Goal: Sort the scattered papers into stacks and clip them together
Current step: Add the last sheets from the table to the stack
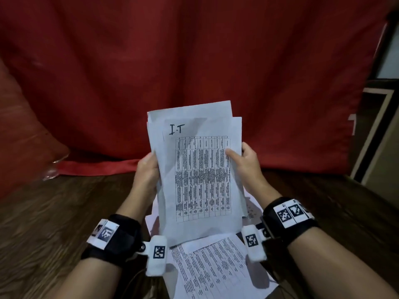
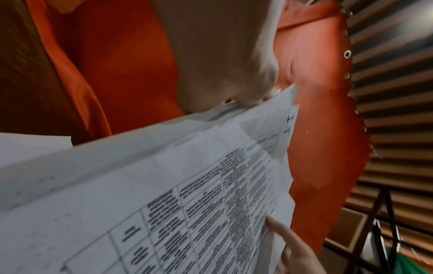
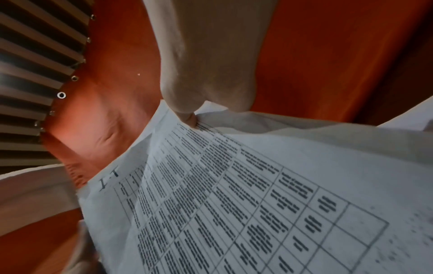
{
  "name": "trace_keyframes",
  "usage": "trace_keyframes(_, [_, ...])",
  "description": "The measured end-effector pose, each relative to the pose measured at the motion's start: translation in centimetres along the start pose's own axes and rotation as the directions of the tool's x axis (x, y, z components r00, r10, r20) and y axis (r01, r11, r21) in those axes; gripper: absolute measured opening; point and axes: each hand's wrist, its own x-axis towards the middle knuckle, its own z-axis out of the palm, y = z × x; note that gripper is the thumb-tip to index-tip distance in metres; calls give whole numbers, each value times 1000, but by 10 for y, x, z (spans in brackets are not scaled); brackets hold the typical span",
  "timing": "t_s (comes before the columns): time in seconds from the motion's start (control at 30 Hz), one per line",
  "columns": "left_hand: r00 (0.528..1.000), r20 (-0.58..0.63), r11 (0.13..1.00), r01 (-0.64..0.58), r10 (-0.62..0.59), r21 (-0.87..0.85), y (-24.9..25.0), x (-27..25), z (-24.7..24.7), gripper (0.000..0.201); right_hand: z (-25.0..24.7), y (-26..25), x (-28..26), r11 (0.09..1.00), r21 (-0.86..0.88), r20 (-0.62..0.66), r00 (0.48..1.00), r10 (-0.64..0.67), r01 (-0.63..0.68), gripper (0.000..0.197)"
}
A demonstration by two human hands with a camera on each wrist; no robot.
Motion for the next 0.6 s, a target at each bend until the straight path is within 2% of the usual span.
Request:
trace_keyframes(0.07, [993, -6, 990, -115, 115, -81, -3, -5, 0, 74, 2, 2, -4, 998, -11, -26, 998, -60, 60, 14])
trace_keyframes(0.1, [983, 12, 981, -180, 181, -67, -4, -8, 1, 87, 2, 4, -6, 997, -13, -41, 996, -81, 81, 13])
trace_keyframes(0.13, [971, 30, 972, -235, 236, -29, -6, -12, 2, 91, 3, 6, -8, 995, -9, -58, 994, -97, 97, 13])
trace_keyframes(0.17, [960, 39, 960, -279, 278, 22, -8, -14, 2, 84, 3, 8, -10, 994, 1, -70, 992, -107, 107, 13])
trace_keyframes(0.27, [926, 35, 914, -377, 377, 147, -4, -18, 11, 35, 3, 12, -13, 991, 71, -44, 993, -106, 109, 25])
trace_keyframes(0.3, [916, 23, 903, -398, 400, 165, -1, -17, 12, 30, 2, 12, -14, 989, 104, -11, 994, -105, 106, 32])
trace_keyframes(0.4, [901, 30, 895, -433, 432, 112, 10, -13, 11, 34, -1, 3, -13, 983, 147, 53, 992, -118, 109, 47])
trace_keyframes(0.5, [895, 75, 891, -446, 441, 84, 21, -10, 14, 43, -2, -8, -11, 976, 197, 72, 991, -114, 98, 47])
trace_keyframes(0.6, [893, 110, 895, -443, 436, 52, 29, -13, 17, 44, -3, -15, -11, 967, 237, 79, 990, -113, 91, 59])
